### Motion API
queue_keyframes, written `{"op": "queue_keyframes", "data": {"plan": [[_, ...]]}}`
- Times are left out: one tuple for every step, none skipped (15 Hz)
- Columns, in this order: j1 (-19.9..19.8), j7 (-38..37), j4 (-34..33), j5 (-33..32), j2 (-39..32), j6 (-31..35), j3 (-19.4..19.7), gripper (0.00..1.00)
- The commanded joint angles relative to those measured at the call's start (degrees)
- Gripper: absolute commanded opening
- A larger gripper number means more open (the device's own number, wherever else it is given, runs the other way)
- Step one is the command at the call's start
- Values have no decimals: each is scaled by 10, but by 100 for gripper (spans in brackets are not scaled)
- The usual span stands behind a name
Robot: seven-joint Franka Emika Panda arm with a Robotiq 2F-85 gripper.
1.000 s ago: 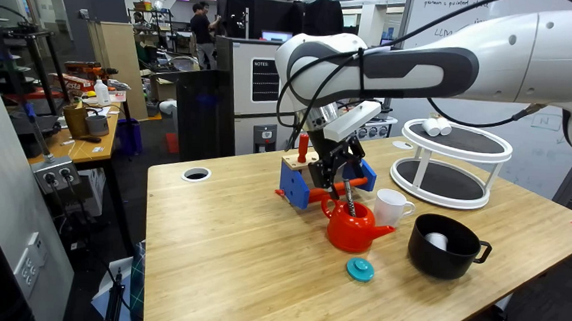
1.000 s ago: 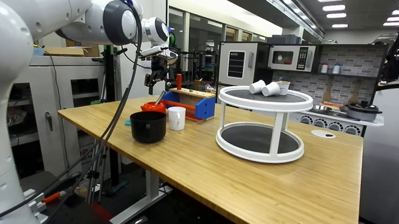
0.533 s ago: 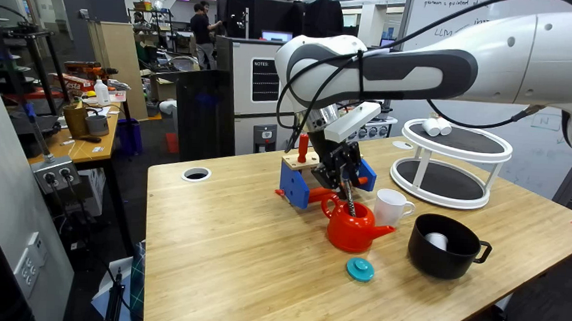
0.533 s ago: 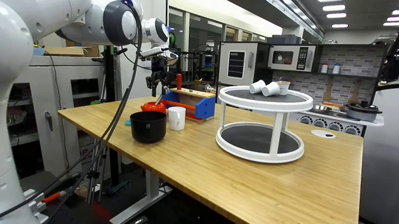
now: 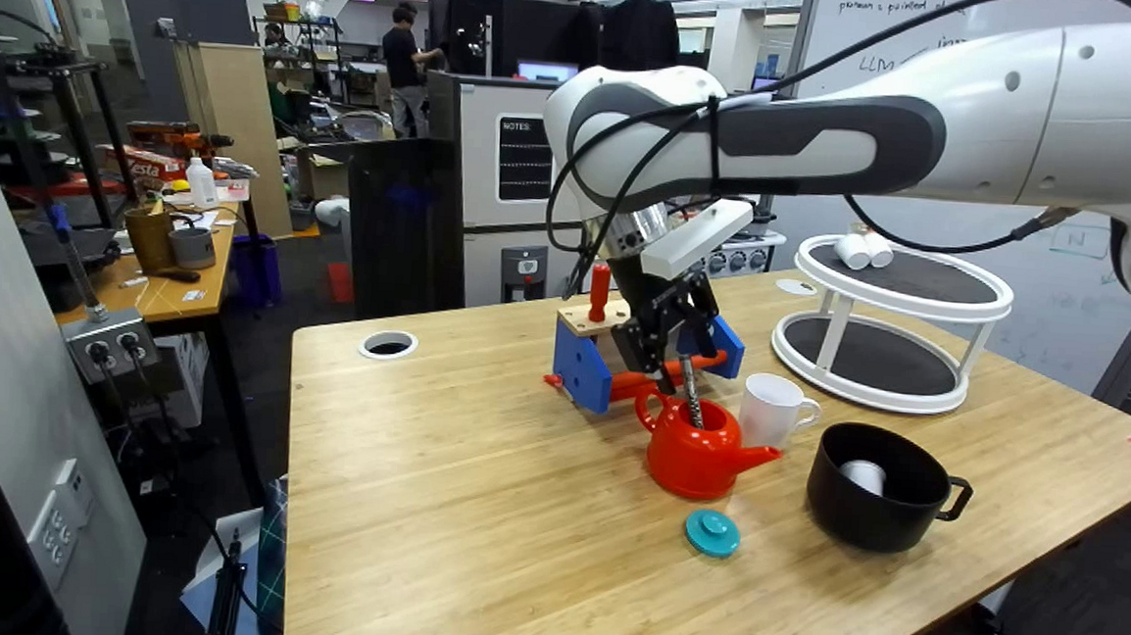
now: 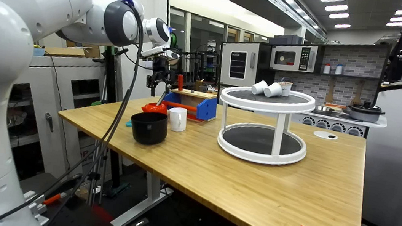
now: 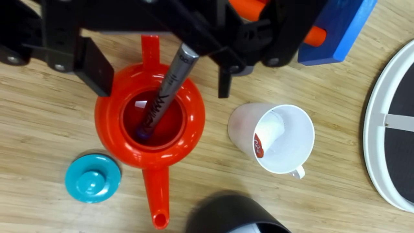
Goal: Put one of the cups atop the stand in the mug and another in the bowl, then place the marker in the kettle on the table
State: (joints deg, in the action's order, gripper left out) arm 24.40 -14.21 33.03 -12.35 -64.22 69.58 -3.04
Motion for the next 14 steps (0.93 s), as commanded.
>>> {"op": "queue_keyframes", "data": {"plan": [[-2,-11,-6,8,7,-6,-3,100],[-4,-16,-6,9,9,-6,-3,100],[-5,-20,-6,11,10,-5,-4,100],[-5,-23,-5,12,12,-4,-4,100],[-6,-26,-4,12,14,-3,-4,100],[-6,-29,-4,12,14,-4,-4,100],[-2,-19,-6,2,8,0,0,100],[-2,-21,-6,2,8,0,0,100],[-2,-22,-6,2,8,0,0,100],[-4,-24,-11,5,7,9,-2,100],[-2,-14,-15,0,6,16,-1,100],[-1,-12,-18,-3,7,25,0,100],[2,-11,-22,-9,6,36,4,100],[3,-10,-25,-14,5,46,6,100]]}}
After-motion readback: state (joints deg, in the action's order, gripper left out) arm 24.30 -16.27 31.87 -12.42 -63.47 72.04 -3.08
